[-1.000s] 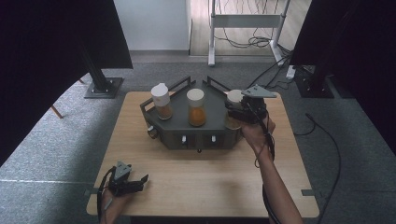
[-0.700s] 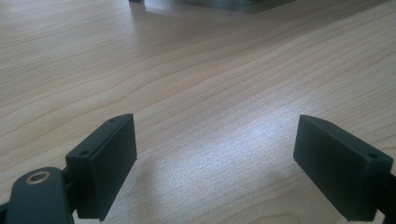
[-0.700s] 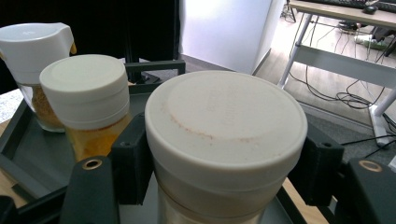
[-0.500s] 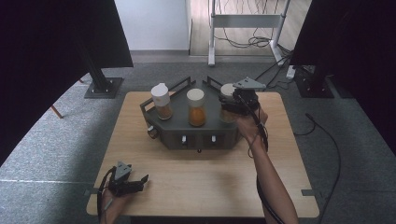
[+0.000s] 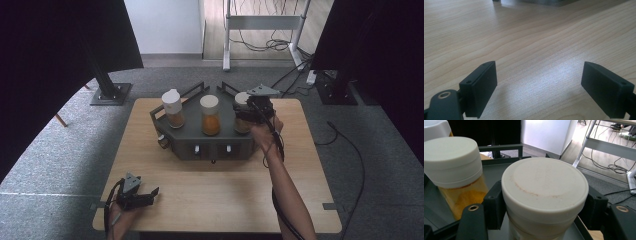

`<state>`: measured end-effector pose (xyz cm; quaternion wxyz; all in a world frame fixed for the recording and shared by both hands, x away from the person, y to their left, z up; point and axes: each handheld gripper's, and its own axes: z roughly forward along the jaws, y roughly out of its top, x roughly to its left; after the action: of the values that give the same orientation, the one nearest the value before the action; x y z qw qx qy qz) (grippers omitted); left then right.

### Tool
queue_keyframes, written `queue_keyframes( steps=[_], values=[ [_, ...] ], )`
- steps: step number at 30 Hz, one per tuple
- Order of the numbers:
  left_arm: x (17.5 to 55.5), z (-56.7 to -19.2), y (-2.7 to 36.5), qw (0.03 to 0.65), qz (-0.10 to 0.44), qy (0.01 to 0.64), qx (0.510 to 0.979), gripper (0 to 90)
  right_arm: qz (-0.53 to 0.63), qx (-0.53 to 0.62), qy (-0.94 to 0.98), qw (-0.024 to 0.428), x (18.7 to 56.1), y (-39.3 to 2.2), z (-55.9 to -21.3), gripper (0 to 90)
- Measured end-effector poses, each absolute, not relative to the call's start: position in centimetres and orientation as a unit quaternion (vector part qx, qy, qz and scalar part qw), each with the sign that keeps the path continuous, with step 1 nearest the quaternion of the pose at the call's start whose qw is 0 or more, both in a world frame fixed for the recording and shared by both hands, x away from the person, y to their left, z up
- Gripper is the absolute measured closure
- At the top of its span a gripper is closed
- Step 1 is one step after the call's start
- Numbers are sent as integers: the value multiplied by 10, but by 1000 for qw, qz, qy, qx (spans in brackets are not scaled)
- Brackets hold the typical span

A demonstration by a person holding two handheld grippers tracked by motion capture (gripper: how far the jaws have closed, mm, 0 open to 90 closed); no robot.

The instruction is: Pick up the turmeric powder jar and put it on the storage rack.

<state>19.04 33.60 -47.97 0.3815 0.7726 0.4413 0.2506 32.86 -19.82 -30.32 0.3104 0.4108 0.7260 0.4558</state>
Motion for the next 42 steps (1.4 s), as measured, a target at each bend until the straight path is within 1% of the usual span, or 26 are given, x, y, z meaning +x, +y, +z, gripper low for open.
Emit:
queue_keyframes(
  steps=[15, 21, 26, 33, 42],
  values=[
    [190, -480, 336, 381, 251, 440, 773, 130, 457, 405, 728, 311, 329, -199, -309, 324],
    [191, -479, 335, 379, 252, 439, 775, 130, 448, 401, 737, 310, 330, -198, -308, 181],
    [191, -479, 335, 378, 252, 439, 776, 130, 460, 397, 734, 304, 327, -203, -312, 125],
    [191, -479, 334, 377, 253, 438, 776, 129, 451, 391, 738, 316, 318, -203, -313, 117],
    [190, -479, 334, 377, 253, 438, 775, 130, 454, 391, 735, 317, 306, -210, -315, 120]
  ],
)
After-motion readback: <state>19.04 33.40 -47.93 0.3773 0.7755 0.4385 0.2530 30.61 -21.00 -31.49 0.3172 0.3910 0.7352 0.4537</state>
